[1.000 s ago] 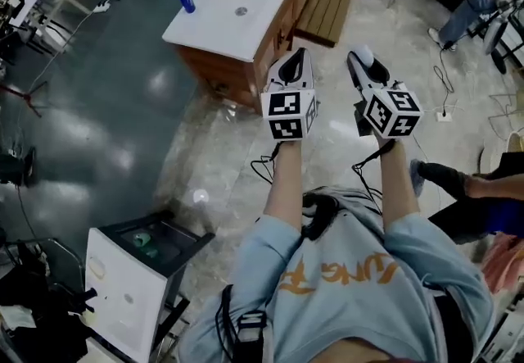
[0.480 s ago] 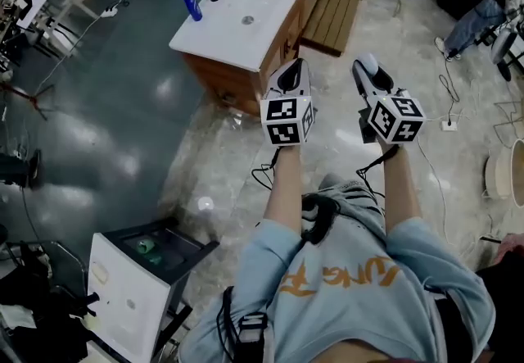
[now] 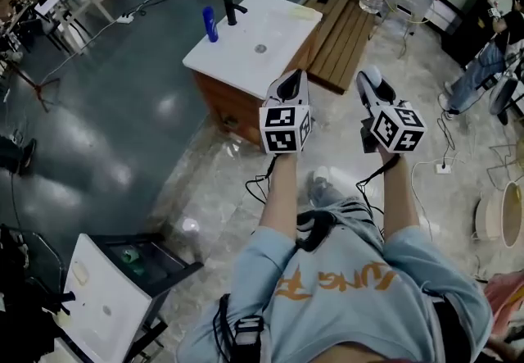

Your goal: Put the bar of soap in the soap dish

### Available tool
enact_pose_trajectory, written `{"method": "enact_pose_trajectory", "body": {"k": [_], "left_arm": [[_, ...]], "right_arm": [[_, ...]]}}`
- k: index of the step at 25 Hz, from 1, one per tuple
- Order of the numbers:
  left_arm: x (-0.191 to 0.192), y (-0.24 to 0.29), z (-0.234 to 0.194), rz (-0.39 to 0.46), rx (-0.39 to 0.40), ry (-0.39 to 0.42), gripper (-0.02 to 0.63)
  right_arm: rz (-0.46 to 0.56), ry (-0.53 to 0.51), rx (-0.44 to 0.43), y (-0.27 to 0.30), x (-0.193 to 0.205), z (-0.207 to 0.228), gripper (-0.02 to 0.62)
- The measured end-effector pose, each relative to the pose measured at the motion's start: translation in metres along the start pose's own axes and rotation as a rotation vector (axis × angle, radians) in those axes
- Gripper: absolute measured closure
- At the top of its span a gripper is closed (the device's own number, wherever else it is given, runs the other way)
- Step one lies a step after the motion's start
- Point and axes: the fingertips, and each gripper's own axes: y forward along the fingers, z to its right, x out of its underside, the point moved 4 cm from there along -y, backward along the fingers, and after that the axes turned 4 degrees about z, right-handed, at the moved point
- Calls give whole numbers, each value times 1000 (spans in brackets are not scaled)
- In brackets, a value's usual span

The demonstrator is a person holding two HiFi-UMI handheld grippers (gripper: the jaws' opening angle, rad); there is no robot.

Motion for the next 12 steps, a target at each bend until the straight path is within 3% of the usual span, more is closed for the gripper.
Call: {"method": "enact_pose_trajectory", "body": {"k": [8,12], "left_arm": [[0,34,-40,12,-68,29,584],[13,80,-63,-10,-109,29,584]], "right_arm": [[4,-15,-69,61,7,11,462],[-14,8,-85,109,20,44,462]]}}
